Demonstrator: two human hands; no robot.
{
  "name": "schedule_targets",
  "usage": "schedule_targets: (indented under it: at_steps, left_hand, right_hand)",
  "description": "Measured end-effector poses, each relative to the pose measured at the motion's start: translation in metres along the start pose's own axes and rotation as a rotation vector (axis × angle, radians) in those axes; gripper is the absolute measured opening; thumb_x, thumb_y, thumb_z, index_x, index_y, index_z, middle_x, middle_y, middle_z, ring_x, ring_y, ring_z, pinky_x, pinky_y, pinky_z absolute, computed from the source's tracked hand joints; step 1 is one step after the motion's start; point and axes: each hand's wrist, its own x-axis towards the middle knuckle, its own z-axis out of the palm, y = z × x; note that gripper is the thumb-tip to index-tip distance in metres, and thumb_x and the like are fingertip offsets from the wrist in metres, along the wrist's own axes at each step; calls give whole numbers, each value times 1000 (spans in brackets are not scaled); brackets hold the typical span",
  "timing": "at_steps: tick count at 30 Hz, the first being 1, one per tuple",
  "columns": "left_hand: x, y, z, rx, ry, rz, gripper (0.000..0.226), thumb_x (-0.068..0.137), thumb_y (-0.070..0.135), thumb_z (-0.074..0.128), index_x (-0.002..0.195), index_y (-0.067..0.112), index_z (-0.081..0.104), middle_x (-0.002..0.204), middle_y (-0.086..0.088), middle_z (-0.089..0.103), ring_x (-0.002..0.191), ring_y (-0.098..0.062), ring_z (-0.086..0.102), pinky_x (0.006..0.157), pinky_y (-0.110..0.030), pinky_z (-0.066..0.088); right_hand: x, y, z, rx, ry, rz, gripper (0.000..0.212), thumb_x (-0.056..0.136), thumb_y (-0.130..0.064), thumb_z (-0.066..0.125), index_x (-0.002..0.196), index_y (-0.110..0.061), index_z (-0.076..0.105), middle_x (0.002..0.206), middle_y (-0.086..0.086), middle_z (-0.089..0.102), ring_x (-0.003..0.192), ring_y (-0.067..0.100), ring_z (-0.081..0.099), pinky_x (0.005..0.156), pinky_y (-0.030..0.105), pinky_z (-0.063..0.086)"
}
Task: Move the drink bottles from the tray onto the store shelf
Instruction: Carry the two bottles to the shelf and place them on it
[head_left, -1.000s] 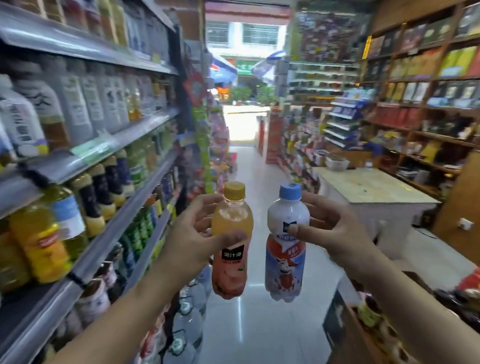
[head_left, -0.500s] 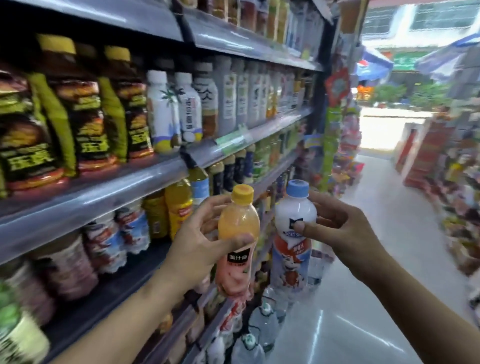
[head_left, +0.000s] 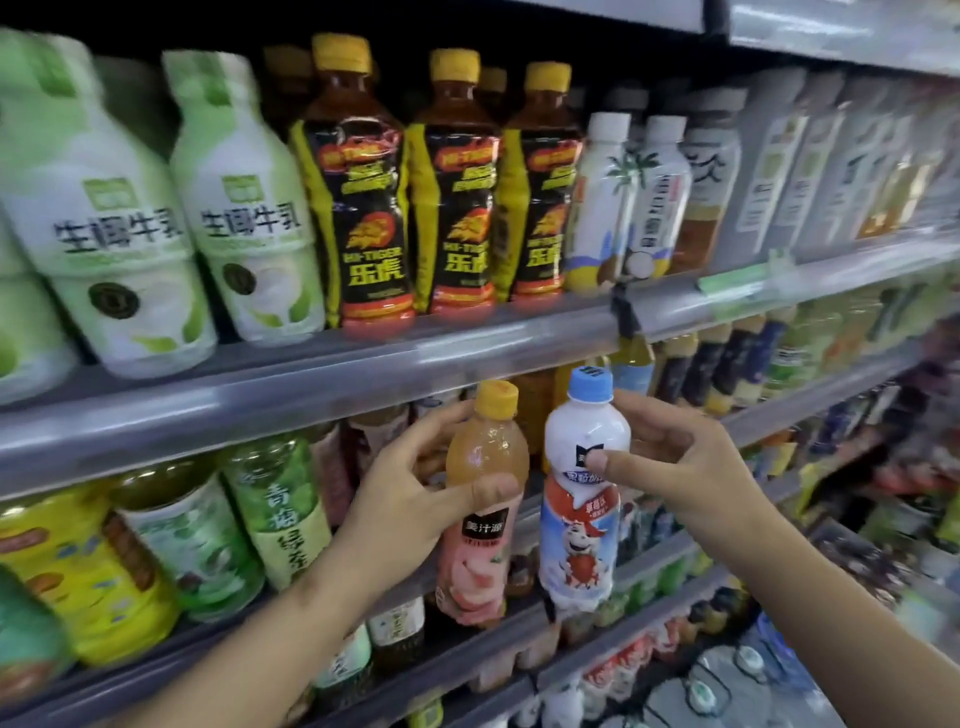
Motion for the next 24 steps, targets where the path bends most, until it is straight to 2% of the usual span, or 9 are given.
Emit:
schedule_targets:
  at_steps: [1,5,9,11,14,19,22,24]
  left_hand:
    - [-3,-1,-5,10,23,-13,61,59,50,92,114,59,66,115,22,75,105,-3,71,84,-17,54]
    - [-16,-4,-18,73,78,-40,59,63,42,91,111,64,65,114,27,74,103,4,71,81,-10,52]
    - [-25,-8,-24,55,189,-100,53,64,42,94,101,67,66,106,31,74,96,7,71,76,-9,53]
    - [-28,-10,-27,35,241,-124,53,62,41,96,104,58,69,106,27,76,96,2,73,76,-14,56]
    - [-28,-11,-29,26,288,-125,62,62,44,93,117,42,65,109,22,76,97,-2,73,77,-18,58]
    - [-23,-6,-28,34,328,-108,50,68,43,85,114,44,64,108,26,75,95,4,72,74,-11,55]
    - [-14,-7,-29,35,357,-103,37,78,34,86,107,46,67,102,27,77,92,6,72,69,-7,53]
    - [-9,-6,-30,31,374,-94,33,78,36,85,103,50,70,103,24,78,93,5,73,69,-9,55]
  right_hand:
    - [6,4,5,10,-25,6,55,70,-14,84,125,-18,73,109,5,83,101,22,79,74,24,62]
    - [23,14,22,48,-130,4,46,69,-18,85,112,-33,81,108,2,83,100,19,79,75,24,62]
    - [35,23,31,52,-213,22,48,77,-17,91,122,-26,77,111,5,83,103,22,78,75,24,62]
    - [42,27,37,64,-236,30,48,76,-23,89,122,-28,77,112,3,82,103,19,78,76,22,61]
    - [51,29,46,74,-261,36,41,72,-27,87,112,-34,81,108,-1,83,99,13,79,75,19,60]
    - [68,34,56,82,-267,44,35,70,-31,88,101,-43,82,104,-7,84,96,9,79,73,15,59]
    - [78,39,56,69,-256,38,36,71,-35,88,107,-35,82,106,-1,84,98,18,80,74,20,61]
    - [83,40,56,71,-242,29,35,71,-34,88,105,-31,82,106,0,84,98,20,80,75,23,61]
